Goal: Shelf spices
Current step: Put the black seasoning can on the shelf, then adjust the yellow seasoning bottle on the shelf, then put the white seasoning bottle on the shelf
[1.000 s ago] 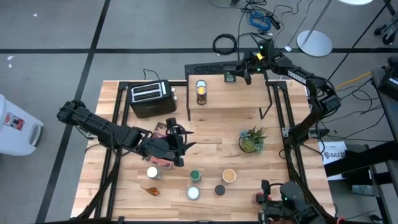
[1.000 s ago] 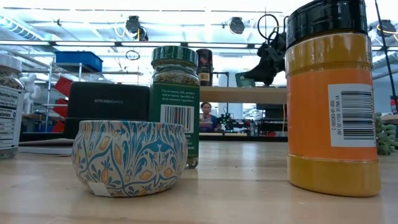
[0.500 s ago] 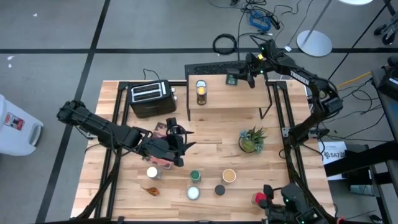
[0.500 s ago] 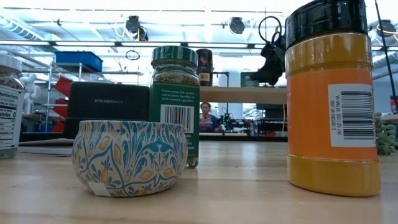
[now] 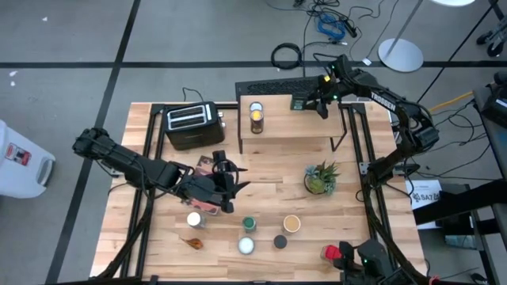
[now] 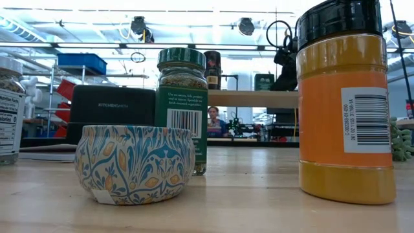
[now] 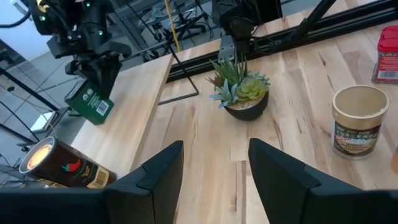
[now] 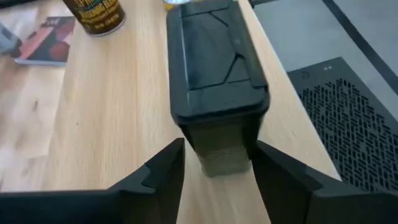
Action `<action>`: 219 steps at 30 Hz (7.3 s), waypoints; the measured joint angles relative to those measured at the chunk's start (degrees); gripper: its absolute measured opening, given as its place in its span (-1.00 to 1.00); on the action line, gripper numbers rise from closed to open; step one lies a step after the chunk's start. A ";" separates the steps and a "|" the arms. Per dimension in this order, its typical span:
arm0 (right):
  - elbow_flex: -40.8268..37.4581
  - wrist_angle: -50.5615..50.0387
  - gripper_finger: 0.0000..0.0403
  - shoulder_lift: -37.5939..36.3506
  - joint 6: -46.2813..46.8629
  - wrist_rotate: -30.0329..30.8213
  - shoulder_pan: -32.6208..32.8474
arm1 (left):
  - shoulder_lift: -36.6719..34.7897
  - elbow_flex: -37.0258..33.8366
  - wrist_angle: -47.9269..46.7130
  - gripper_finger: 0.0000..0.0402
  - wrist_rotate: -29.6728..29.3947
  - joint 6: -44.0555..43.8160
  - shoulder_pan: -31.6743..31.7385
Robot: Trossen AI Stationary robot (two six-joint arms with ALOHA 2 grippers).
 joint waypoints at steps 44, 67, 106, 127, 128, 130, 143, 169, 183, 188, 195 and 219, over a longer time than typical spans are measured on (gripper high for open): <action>0.17 13.50 0.31 -17.48 10.37 5.64 23.70 | 0.00 0.00 0.77 -0.04 -0.69 0.04 15.74; 0.17 6.14 0.30 -17.25 11.58 8.57 29.20 | 8.14 0.02 5.60 -0.04 13.58 -3.17 32.77; 0.13 0.43 0.30 -13.44 12.33 16.17 35.63 | 21.21 0.88 27.91 -0.05 19.31 6.62 40.95; 0.13 0.14 0.30 -13.43 12.37 16.21 35.60 | 27.29 7.56 26.75 -0.05 19.84 9.67 42.79; 0.13 0.14 0.30 -13.44 12.37 16.22 35.60 | 27.27 7.56 26.85 -0.05 19.83 9.67 42.89; 0.13 0.18 0.30 -13.44 12.33 16.20 35.60 | 27.26 7.56 26.98 -0.05 19.84 9.67 43.08; 0.13 -0.17 0.30 -13.42 12.66 17.39 35.60 | 27.23 10.88 19.15 -0.04 20.11 11.07 43.56; 0.13 -7.21 0.30 -13.44 11.88 17.28 35.60 | 11.89 11.08 -0.90 -0.04 22.00 11.40 41.92; 0.13 -10.73 0.30 -13.46 11.97 15.92 38.86 | 9.72 11.06 -13.48 -0.04 31.06 8.88 40.69; 0.13 -11.42 0.30 -13.46 11.77 13.76 41.90 | 8.09 11.04 -17.28 -0.04 36.85 7.51 38.21; 0.13 -11.54 0.30 -13.46 11.83 13.36 46.10 | 4.73 11.04 -22.87 -0.04 38.58 5.91 32.16; -7.56 1.59 0.30 -13.49 22.50 11.70 61.56 | 3.91 8.21 -30.27 -0.04 34.82 -14.01 5.01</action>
